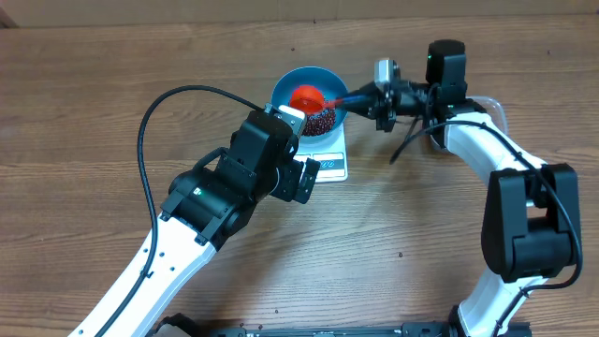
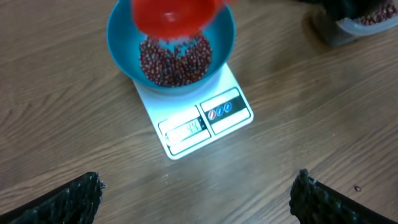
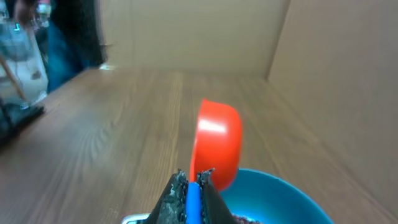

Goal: Scoop item into bowl and weigh 150g on scale
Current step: 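Tilt the scoop with the right gripper to pour beans into the bowl, then move the empty scoop right back to the bean container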

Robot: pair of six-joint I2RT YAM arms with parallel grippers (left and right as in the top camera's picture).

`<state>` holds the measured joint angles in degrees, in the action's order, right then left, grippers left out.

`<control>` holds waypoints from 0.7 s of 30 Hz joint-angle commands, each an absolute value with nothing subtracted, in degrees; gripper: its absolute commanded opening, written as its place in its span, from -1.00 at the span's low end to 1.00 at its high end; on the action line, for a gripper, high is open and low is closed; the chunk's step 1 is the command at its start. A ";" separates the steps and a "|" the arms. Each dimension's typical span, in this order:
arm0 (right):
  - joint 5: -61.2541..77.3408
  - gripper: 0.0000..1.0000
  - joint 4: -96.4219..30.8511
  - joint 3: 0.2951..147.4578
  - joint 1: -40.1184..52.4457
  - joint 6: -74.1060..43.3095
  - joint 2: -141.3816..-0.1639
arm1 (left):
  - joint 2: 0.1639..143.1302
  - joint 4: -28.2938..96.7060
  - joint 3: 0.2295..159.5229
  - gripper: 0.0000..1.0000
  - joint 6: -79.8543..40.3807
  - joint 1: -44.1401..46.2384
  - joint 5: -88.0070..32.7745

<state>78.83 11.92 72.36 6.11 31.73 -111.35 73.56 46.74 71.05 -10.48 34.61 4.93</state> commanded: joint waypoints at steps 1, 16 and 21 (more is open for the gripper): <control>71.20 -0.93 21.28 72.82 6.31 -3.22 -111.35 | 73.89 46.52 71.09 0.99 -10.28 34.52 4.45; 53.32 -0.93 15.59 75.53 3.16 -29.65 -104.57 | 73.89 46.52 71.09 0.99 -10.28 34.52 4.45; 42.92 -0.93 -1.76 75.53 1.17 -23.09 -97.23 | 73.89 46.52 71.09 0.99 -10.28 34.52 4.45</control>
